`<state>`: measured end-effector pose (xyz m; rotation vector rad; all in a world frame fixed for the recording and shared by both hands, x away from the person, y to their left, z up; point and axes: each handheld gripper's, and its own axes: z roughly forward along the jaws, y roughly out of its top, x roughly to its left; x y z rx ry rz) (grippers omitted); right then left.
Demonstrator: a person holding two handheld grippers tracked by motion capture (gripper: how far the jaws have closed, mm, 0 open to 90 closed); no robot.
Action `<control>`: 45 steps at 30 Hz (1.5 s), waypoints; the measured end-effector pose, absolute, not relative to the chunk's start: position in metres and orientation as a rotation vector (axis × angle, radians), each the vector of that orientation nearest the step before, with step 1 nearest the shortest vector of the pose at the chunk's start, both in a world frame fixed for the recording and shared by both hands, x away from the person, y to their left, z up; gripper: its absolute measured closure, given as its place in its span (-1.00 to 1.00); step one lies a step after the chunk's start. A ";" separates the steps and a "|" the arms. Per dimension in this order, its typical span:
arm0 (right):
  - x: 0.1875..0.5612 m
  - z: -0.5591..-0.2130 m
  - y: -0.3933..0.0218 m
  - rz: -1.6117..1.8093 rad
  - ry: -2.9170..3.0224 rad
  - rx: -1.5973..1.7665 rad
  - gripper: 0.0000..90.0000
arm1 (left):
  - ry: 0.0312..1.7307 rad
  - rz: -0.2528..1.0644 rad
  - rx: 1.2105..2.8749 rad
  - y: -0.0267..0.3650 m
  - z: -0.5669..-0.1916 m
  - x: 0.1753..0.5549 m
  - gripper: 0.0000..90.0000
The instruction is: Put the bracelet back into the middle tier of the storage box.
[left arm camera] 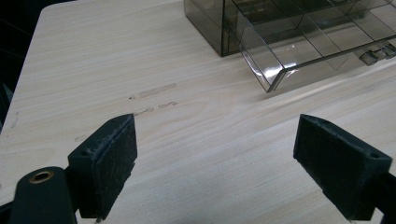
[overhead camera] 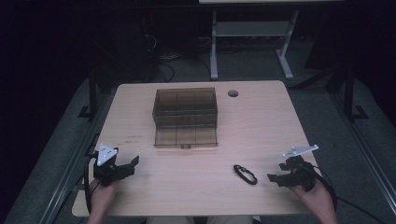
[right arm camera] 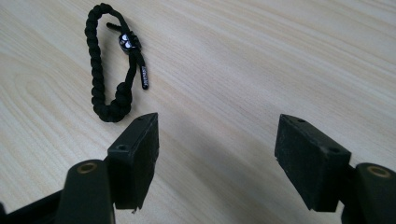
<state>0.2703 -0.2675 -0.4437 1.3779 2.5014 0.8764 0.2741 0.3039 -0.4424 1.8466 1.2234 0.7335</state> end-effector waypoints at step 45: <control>0.265 -0.421 -0.227 0.896 2.540 1.232 -0.38 | 1.212 0.742 1.838 0.304 -0.441 0.271 -0.71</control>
